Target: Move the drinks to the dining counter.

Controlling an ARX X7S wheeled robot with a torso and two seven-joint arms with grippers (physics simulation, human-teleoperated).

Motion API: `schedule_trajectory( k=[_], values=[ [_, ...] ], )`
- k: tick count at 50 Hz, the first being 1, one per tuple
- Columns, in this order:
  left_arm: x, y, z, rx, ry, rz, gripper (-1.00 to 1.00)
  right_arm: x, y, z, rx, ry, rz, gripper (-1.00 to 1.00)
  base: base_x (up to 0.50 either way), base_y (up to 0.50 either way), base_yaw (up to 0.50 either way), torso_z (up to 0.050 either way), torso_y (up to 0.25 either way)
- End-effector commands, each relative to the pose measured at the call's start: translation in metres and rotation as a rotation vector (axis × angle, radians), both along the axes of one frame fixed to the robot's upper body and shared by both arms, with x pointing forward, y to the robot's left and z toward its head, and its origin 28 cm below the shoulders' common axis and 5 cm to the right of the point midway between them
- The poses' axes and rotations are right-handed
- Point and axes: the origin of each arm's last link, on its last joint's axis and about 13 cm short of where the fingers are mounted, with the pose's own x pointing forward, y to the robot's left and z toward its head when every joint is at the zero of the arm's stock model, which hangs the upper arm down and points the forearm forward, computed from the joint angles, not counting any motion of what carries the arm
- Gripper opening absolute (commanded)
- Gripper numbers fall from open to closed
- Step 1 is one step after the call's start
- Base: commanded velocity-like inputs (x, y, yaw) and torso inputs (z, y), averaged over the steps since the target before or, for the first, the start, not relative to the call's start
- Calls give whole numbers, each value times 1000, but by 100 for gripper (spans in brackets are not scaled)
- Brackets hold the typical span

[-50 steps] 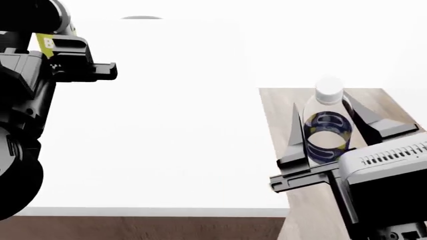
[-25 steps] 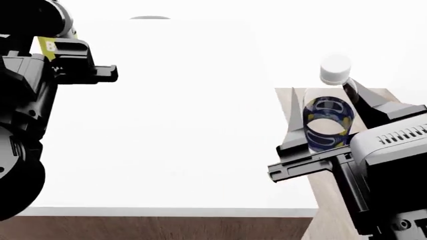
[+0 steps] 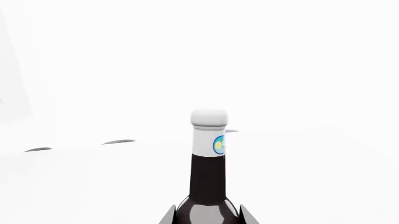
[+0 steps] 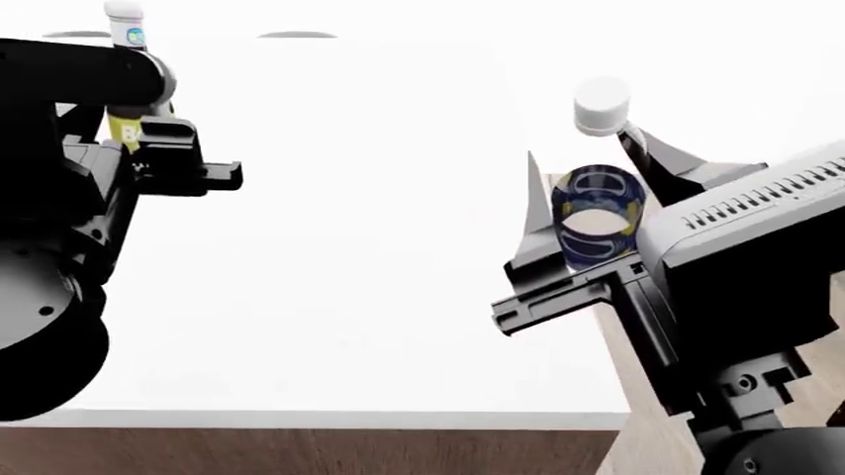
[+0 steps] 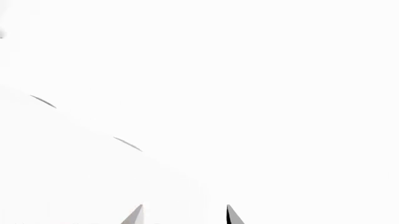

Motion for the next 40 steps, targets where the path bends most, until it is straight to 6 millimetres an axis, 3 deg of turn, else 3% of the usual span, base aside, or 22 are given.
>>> schedule_trajectory(
  k=[1,24,33,40],
  values=[
    [6,10,-21,-33,48,6,-100,12,4,3,-5,-8,37,-100,0,0,0,0,0],
    [19,28,-73,-38,157,-15,-100,21,3,-11,-11,53,47,-100,0,0,0,0,1],
    [22,33,-85,-58,167,-14,-100,22,3,-12,-14,56,45,-100,0,0,0,0,1],
    [21,33,-82,-58,157,-11,-100,21,2,-12,-14,56,40,-100,0,0,0,1,1]
  ],
)
